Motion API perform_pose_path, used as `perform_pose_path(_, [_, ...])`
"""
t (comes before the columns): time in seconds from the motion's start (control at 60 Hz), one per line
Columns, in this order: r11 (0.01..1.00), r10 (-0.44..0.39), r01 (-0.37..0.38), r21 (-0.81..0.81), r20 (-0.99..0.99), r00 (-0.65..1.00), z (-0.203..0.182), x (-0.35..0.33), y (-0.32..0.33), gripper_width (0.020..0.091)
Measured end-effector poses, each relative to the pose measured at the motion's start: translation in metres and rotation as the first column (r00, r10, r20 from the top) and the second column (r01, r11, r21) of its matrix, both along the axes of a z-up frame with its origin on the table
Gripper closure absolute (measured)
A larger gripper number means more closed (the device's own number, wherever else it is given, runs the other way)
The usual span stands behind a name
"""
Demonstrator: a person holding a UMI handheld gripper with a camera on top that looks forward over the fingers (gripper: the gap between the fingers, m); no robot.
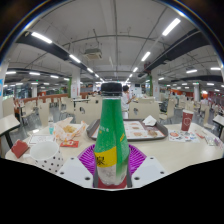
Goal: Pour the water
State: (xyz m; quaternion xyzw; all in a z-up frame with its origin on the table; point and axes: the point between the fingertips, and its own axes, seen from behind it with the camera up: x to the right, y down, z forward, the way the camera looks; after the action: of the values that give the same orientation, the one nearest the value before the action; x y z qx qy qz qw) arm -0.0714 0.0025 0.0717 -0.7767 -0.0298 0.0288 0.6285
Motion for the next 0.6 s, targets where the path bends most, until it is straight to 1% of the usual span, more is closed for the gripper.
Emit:
perform_pose_path(0.2, [0.999, -0.035, 0.034, 0.014, 0.009, 0.999, 0.002, 0.005, 0.001, 0.0724])
perform_pose_path(0.25, [0.999, -0.040, 0.040, 0.012, 0.002, 0.999, 0.002, 0.004, 0.001, 0.0701])
perform_pose_path(0.383, [0.999, -0.046, 0.046, -0.014, -0.012, 0.999, 0.001, 0.006, -0.005, 0.0551])
perform_pose_path(0.4, [0.998, -0.046, 0.045, -0.032, -0.011, 0.999, -0.002, 0.007, -0.007, 0.0513])
perform_pose_path(0.45, [0.995, -0.040, 0.038, -0.091, -0.013, 0.999, -0.013, 0.005, -0.015, 0.0322])
perform_pose_path(0.483, [0.994, -0.032, 0.030, -0.109, -0.016, 0.999, -0.015, 0.005, -0.021, 0.0235])
perform_pose_path(0.55, [0.993, -0.024, 0.023, -0.118, -0.005, 1.000, -0.013, 0.006, -0.037, 0.0271])
perform_pose_path(0.6, [0.991, -0.031, 0.032, -0.126, 0.010, 0.999, -0.010, 0.010, -0.054, 0.0257])
